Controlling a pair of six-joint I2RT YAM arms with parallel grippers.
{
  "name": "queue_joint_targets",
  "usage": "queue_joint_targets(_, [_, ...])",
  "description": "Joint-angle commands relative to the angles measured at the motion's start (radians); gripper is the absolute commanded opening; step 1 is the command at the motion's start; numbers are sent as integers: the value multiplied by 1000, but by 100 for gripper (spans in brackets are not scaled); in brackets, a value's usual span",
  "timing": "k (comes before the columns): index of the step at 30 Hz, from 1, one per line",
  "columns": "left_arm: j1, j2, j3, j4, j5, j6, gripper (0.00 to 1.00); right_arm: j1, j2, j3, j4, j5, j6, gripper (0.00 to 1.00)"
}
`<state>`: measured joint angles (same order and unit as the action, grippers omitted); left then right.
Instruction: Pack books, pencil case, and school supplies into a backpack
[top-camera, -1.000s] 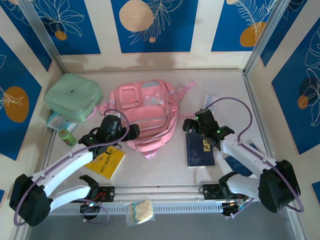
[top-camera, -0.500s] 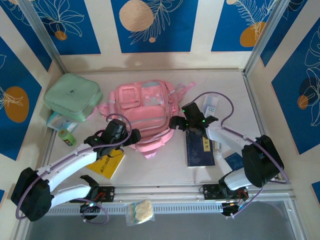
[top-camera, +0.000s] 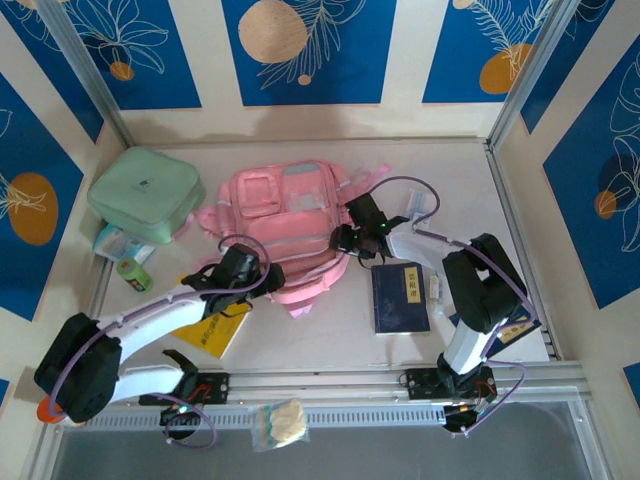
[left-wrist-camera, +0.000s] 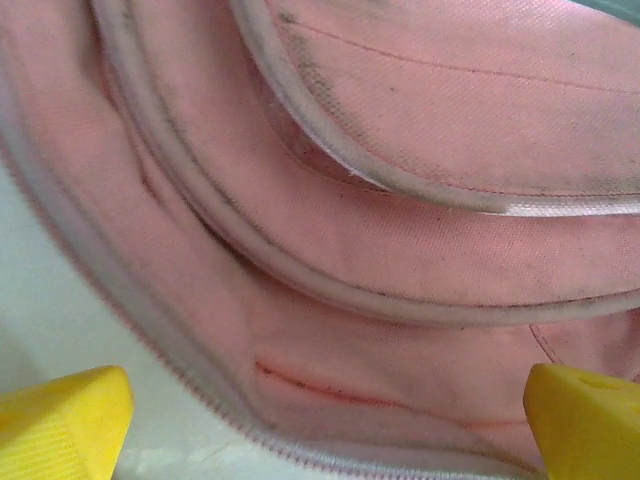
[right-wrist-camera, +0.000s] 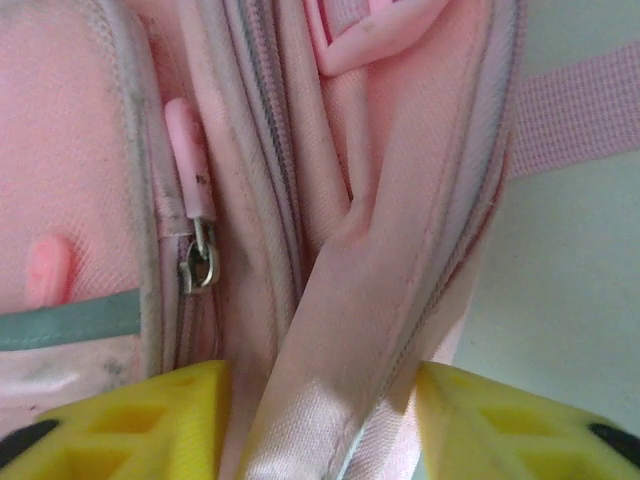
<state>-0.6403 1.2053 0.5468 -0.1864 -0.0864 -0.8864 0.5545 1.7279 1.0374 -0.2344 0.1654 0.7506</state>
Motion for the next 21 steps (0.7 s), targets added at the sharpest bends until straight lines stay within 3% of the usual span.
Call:
queue_joint_targets(1, [-13,35,0,116,14,-10,99,3,22,38,2,-36,-5,35])
queue_joint_targets(9, [-12,154,79,223,-34,67,99,-1,-57,37,-16,-56,-55,1])
queue_joint_targets(15, [4,274,252,199,-42,173,99,15,-141,26,-79,-44,-86,0])
queue_joint_targets(21, [43,342,388,102,-110,279,99,105,-173,-27,-55,-46,9,0])
